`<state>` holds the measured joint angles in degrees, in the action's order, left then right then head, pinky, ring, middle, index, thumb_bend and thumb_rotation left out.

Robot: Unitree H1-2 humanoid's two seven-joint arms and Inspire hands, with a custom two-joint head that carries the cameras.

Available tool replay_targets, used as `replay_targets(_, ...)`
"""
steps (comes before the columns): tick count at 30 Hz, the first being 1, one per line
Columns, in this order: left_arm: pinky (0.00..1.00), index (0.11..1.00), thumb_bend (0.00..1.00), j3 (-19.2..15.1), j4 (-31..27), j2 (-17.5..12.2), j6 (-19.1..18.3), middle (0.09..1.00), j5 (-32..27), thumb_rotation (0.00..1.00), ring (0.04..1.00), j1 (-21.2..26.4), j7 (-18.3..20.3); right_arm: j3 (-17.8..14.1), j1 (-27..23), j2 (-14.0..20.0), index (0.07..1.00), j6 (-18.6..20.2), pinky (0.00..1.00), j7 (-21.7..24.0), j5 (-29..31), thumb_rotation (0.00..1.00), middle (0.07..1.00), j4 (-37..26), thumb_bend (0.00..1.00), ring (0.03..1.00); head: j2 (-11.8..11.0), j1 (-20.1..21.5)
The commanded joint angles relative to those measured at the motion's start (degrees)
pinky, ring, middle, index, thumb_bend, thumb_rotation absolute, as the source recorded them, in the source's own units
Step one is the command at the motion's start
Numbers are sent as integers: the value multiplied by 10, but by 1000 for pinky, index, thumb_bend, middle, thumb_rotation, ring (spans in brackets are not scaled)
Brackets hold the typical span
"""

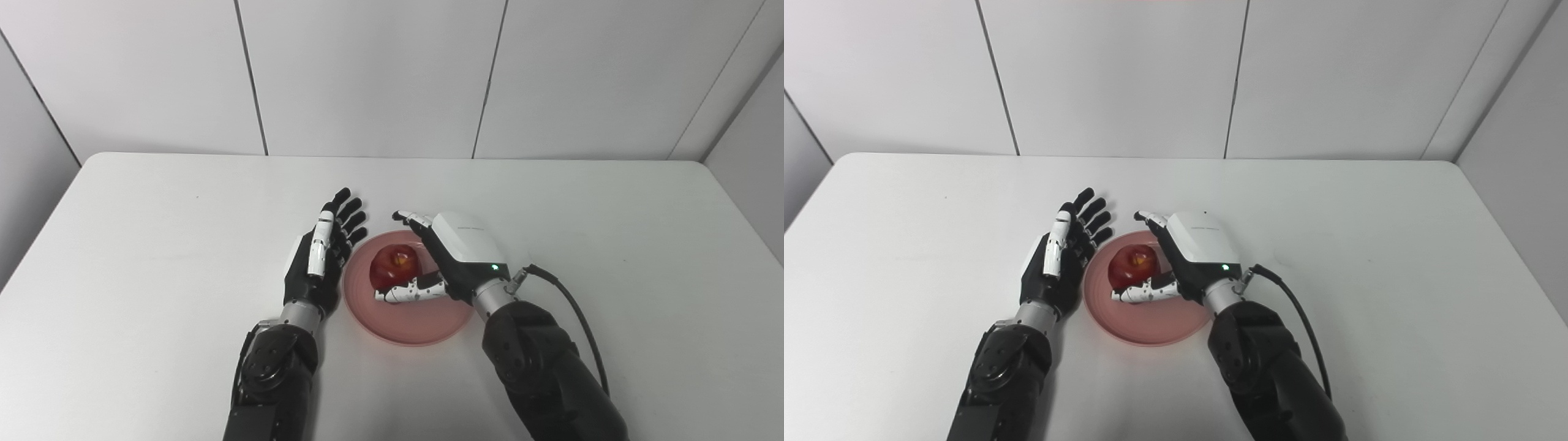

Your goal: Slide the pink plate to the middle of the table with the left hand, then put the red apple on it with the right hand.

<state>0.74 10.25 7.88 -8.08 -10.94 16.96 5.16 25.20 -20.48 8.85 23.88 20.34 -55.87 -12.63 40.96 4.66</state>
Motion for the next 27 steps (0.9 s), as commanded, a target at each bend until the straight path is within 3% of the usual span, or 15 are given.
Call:
replay_targets(1,904,910,348,-2,0,-2,-2,920,-1,1000,917,-5,0,-10,-15,0,892,-4,852,-3,-9,580,878,-26,1000,864,0,0)
replay_targets(11,937,923,361,-4,-5,-1,-16,941,-11,1000,938,-5,5,-57,-10,-3,920,-16,857,-14,49,586,897,-60,1000,876,-1,1)
replay_targets(16,939,927,369,-4,-2,-2,-11,943,-10,1000,943,-6,6,-114,2,-12,922,-17,792,-11,161,571,906,-74,1000,877,-3,0)
replay_targets(18,926,919,365,-5,-1,0,-9,934,-10,1000,935,-6,4,-138,9,-17,911,-21,760,-21,201,605,898,-73,1000,857,-3,1)
replay_targets(20,918,913,366,-6,0,0,-7,929,-10,1000,929,-6,3,-152,15,-20,905,-27,754,-34,224,731,883,-71,1000,846,-4,1)
replay_targets(21,918,913,366,-5,0,0,-7,928,-9,1000,929,-6,3,-158,20,-20,905,-34,757,-45,230,741,882,-70,1000,847,-4,1)
replay_targets(23,921,915,366,-5,2,-2,-4,929,-7,1000,928,-5,4,-171,29,-22,899,-49,781,-75,237,924,877,-68,1000,852,-4,2)
replay_targets(25,926,917,366,-5,4,-3,-2,930,-9,1000,930,-5,7,-185,38,-24,897,-59,785,-105,244,985,885,-60,1000,858,-5,3)
replay_targets(27,929,917,370,-4,4,-5,1,930,-8,1000,929,-6,9,-197,46,-23,898,-74,794,-133,248,999,889,-47,915,864,-6,3)
